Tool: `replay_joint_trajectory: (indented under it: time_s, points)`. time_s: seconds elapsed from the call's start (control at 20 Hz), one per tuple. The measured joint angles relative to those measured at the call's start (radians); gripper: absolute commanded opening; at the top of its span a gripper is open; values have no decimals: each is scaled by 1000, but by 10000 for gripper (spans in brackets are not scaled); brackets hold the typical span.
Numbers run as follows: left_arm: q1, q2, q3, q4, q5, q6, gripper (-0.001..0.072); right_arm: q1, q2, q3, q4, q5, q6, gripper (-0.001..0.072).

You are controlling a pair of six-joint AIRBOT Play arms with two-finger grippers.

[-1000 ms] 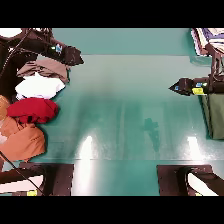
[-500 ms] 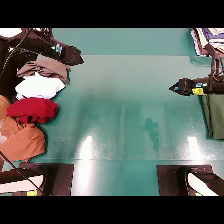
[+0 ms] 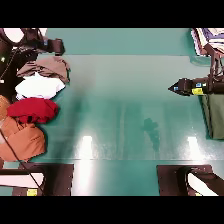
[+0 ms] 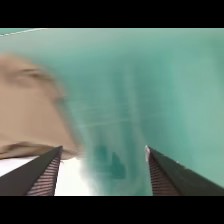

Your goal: Fold the shirts.

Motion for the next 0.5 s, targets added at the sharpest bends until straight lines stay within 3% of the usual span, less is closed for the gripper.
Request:
replay_joint_trajectory:
  time_s: [0.5]
  points:
    - [201,-303,2,-2,131,-41,618,2,0,0,1,0,0,17]
